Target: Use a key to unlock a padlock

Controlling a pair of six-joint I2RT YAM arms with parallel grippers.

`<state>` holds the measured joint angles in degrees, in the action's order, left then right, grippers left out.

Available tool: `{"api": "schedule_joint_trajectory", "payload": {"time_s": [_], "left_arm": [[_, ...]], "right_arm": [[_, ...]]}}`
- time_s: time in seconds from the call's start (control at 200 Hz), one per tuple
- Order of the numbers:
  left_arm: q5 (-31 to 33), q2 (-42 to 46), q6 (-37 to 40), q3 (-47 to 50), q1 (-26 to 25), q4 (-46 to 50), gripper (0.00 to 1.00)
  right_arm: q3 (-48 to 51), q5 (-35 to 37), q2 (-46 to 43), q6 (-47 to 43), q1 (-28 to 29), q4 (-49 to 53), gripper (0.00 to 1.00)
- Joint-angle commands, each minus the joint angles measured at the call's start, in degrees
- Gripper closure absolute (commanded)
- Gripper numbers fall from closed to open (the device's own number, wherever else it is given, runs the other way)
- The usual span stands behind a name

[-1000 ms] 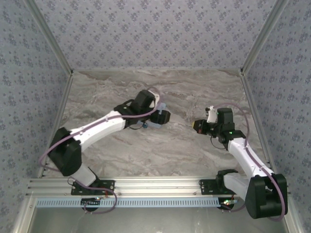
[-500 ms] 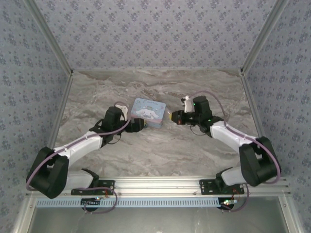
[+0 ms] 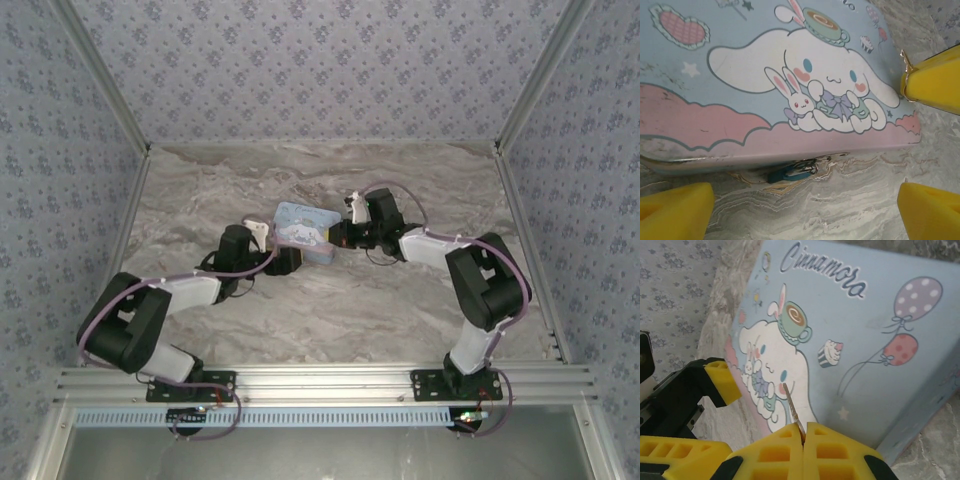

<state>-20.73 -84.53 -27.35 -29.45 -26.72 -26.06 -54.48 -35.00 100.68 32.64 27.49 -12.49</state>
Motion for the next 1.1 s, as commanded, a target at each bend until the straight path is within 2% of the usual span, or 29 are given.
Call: {"api": "schedule_joint_trajectory", "payload": {"time_s": [0.0, 0.305, 0.799, 1.094], "left_arm": [[-1.78, -1.05, -0.40, -0.17, 0.28, -5.14, 0.06], [-4.08, -6.17, -2.72, -0.47, 0.35, -8.80, 0.09], [-5.66, -11.74, -0.57, -1.94, -0.15, -13.42, 0.17], [-3.95, -13.10, 2.54, -3.14, -2.39, -12.36, 0.29]], "right_arm": [[-1.38, -0.34, 1.07, 0.43, 0.29, 0.99, 1.00], [-1.50, 3.88, 1.71, -2.75, 0.45, 9.70, 1.00], [-1.61, 3.05, 1.59, -3.62, 0.81, 8.97, 1.00], [-1.55, 3.54, 1.45, -3.72, 1.25, 8.76, 1.00]]}}
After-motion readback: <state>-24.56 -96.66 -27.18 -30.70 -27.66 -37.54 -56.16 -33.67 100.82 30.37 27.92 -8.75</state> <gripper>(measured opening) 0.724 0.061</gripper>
